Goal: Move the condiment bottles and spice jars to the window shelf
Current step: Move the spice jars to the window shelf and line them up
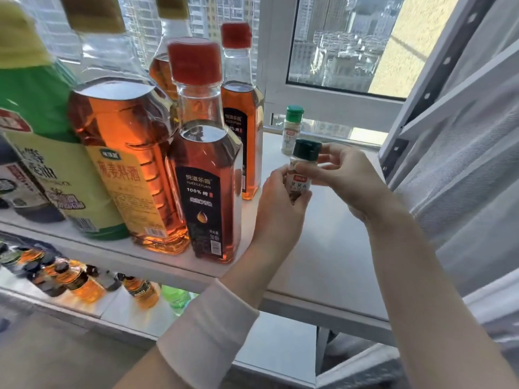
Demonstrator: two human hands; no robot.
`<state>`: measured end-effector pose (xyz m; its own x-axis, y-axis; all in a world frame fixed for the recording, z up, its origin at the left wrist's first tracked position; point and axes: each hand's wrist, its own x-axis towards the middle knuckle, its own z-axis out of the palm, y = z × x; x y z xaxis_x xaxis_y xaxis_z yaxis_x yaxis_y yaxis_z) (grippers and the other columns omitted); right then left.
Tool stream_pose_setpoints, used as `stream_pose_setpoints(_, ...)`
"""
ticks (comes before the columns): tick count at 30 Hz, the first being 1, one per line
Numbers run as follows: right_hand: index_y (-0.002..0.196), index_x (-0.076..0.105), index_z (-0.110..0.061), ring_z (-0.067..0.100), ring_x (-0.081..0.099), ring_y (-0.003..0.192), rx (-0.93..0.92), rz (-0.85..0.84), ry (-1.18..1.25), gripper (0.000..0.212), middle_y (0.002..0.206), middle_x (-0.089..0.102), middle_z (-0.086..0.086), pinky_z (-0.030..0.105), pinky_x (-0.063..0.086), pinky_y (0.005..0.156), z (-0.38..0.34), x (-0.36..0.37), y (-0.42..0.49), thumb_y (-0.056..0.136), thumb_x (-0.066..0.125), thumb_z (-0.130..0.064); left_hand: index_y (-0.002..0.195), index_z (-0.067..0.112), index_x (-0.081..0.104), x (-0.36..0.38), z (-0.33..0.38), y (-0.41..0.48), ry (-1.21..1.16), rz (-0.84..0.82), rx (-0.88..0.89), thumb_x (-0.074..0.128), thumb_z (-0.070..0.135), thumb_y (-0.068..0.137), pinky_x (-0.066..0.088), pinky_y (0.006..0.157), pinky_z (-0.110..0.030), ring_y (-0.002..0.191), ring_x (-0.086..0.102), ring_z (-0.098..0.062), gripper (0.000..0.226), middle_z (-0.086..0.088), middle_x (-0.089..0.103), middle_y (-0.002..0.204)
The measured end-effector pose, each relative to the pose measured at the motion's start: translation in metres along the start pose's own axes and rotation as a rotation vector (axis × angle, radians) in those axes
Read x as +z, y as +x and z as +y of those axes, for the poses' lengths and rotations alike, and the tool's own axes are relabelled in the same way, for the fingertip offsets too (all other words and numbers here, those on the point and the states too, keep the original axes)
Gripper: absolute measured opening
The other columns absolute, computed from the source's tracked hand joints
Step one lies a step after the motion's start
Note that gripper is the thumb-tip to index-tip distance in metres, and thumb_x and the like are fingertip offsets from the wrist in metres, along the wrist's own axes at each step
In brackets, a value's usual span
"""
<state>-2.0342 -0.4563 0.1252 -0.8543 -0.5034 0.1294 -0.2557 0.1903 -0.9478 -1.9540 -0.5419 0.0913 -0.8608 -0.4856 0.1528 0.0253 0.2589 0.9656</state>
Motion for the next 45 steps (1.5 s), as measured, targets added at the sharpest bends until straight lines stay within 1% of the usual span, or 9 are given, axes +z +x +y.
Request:
stream_pose_setpoints(3, 0.097, 0.061, -0.018, 0.020, 0.066, 0.092, -0.011, 0.039, 0.008, 0.031, 0.101, 0.067, 0.004, 0.032, 0.054, 0.082, 0.004, 0.001, 0.006, 0.071, 0.077, -0.019, 0.136, 0.016, 0.037, -0.003, -0.005, -0.002, 0.044, -0.020, 0.006, 0.059, 0.017, 0.089, 0.037, 0.105, -0.028, 0.122, 0.046, -0.015, 0.052, -0.002, 0.049, 0.133)
stream_pose_setpoints(6, 0.104, 0.059, -0.015, 0.019, 0.063, 0.095, -0.040, 0.148, -0.033, 0.035, 0.102, 0.065, 0.001, 0.034, 0.052, 0.086, 0.007, 0.002, 0.024, 0.073, 0.076, -0.017, 0.142, 0.017, 0.026, -0.009, -0.010, -0.007, 0.132, -0.019, 0.015, 0.058, 0.024, 0.089, 0.020, 0.100, -0.011, 0.134, 0.029, -0.006, 0.062, 0.004, 0.033, 0.147)
stream_pose_setpoints(12, 0.116, 0.058, -0.004, 0.021, 0.063, 0.097, -0.049, 0.218, -0.139, 0.048, 0.109, 0.066, 0.010, 0.040, 0.050, 0.092, 0.025, 0.014, 0.069, 0.073, 0.076, -0.013, 0.140, 0.023, 0.027, -0.014, -0.016, -0.019, 0.174, -0.024, 0.014, 0.055, 0.030, 0.090, 0.019, 0.098, -0.009, 0.134, 0.028, -0.001, 0.058, 0.012, 0.032, 0.145)
stream_pose_setpoints(16, 0.116, 0.057, -0.001, 0.020, 0.062, 0.094, -0.058, 0.210, -0.157, 0.047, 0.111, 0.065, 0.013, 0.038, 0.050, 0.092, 0.030, 0.020, 0.087, 0.074, 0.075, -0.010, 0.141, 0.027, 0.025, -0.016, -0.013, -0.018, 0.231, -0.006, 0.017, 0.052, 0.035, 0.090, 0.015, 0.081, -0.001, 0.134, 0.027, 0.000, 0.058, 0.016, 0.030, 0.146)
stream_pose_setpoints(22, 0.118, 0.051, -0.002, 0.018, 0.059, 0.094, -0.066, 0.243, -0.136, 0.049, 0.115, 0.062, 0.013, 0.027, 0.049, 0.084, 0.033, 0.024, 0.101, 0.075, 0.074, -0.008, 0.141, 0.027, 0.025, -0.017, -0.013, -0.011, 0.222, -0.008, -0.002, 0.052, 0.035, 0.090, 0.017, 0.096, -0.008, 0.132, 0.025, 0.004, 0.058, 0.016, 0.029, 0.146)
stream_pose_setpoints(26, 0.119, 0.050, -0.003, 0.017, 0.058, 0.093, -0.065, 0.261, -0.149, 0.050, 0.117, 0.061, 0.013, 0.029, 0.048, 0.088, 0.033, 0.027, 0.103, 0.076, 0.074, -0.008, 0.141, 0.026, 0.026, -0.014, -0.013, -0.008, 0.201, -0.018, -0.006, 0.053, 0.034, 0.090, 0.015, 0.094, -0.005, 0.121, 0.022, 0.012, 0.058, 0.016, 0.029, 0.146)
stream_pose_setpoints(32, 0.125, 0.046, -0.008, 0.020, 0.055, 0.108, -0.016, 0.326, -0.195, 0.058, 0.124, 0.057, 0.008, 0.030, 0.044, 0.095, 0.029, 0.021, 0.088, 0.076, 0.075, -0.019, 0.140, 0.024, 0.028, -0.009, -0.011, -0.013, 0.093, -0.054, 0.014, 0.055, 0.029, 0.090, 0.025, 0.107, -0.019, 0.132, 0.026, 0.001, 0.058, 0.010, 0.032, 0.145)
stream_pose_setpoints(40, 0.124, 0.049, -0.012, 0.017, 0.054, 0.112, -0.003, 0.546, -0.273, 0.046, 0.124, 0.057, 0.004, 0.022, 0.042, 0.091, 0.019, 0.017, -0.029, 0.083, 0.067, -0.024, 0.140, 0.018, 0.028, -0.026, -0.005, -0.060, 0.189, -0.185, 0.199, 0.052, 0.028, 0.092, 0.017, 0.100, -0.009, 0.134, 0.027, -0.006, 0.055, 0.005, 0.033, 0.145)
stream_pose_setpoints(45, 0.121, 0.050, -0.013, 0.009, 0.051, 0.108, -0.036, 0.703, -0.423, 0.039, 0.121, 0.057, 0.000, 0.018, 0.039, 0.092, 0.019, 0.052, -0.136, 0.086, 0.064, -0.024, 0.136, 0.007, 0.036, -0.061, -0.016, -0.106, 0.229, -0.268, 0.444, 0.056, 0.021, 0.089, 0.024, 0.113, -0.031, 0.134, 0.033, -0.022, 0.053, -0.010, 0.040, 0.141)
